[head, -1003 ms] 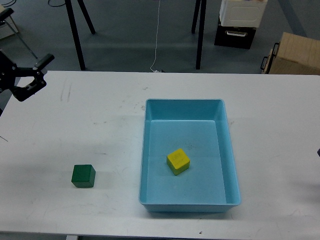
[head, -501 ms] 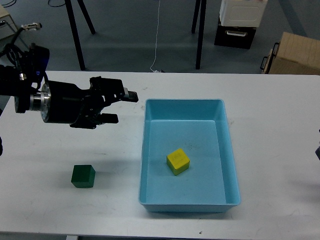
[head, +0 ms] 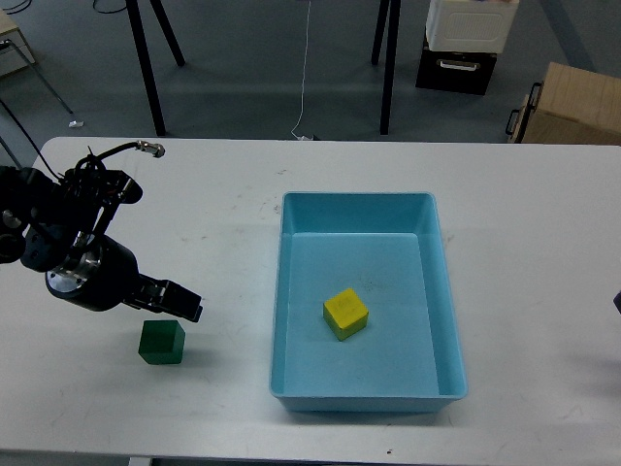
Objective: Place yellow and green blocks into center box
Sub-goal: 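Swing the left gripper down onto the green cube and close it, then lift the green cube and carry it over the blue bin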
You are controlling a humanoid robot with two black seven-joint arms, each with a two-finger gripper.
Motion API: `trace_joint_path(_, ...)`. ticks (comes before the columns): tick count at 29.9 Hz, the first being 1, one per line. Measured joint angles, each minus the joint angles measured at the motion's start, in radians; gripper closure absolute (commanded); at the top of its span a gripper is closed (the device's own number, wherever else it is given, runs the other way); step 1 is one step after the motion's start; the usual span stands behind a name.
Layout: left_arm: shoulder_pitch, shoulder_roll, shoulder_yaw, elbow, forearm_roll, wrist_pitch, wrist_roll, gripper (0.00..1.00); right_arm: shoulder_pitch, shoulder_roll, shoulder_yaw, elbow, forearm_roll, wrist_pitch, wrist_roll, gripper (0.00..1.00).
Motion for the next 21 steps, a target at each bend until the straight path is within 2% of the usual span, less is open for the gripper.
trace_joint_path(5,0.071,-0.003,-0.019,0.059,0.008,0.013,0.007,0.01,0.005,0.000,-0.006,-0.004,0.000,0.000,0.000,0.00)
trace_joint_path(17,0.142,-0.081,-0.032,0.151,0.022,0.015,0.013,0.04,0.000,0.000,-0.005,-0.004,-0.002,0.000,-0.002,0.00)
trace_joint_path(19,0.160,-0.092,-0.033,0.168,0.022,0.015,0.013,0.11,0.000,0.000,-0.004,-0.004,-0.002,0.000,-0.002,0.00)
trace_joint_path(20,0.171,-0.096,-0.033,0.174,0.022,0.015,0.013,0.20,0.000,0.000,-0.004,-0.004,-0.002,0.000,-0.002,0.00)
trace_joint_path(21,0.182,-0.100,-0.033,0.179,0.023,0.015,0.015,0.34,0.000,0.000,-0.004,-0.004,-0.002,0.000,-0.002,0.00)
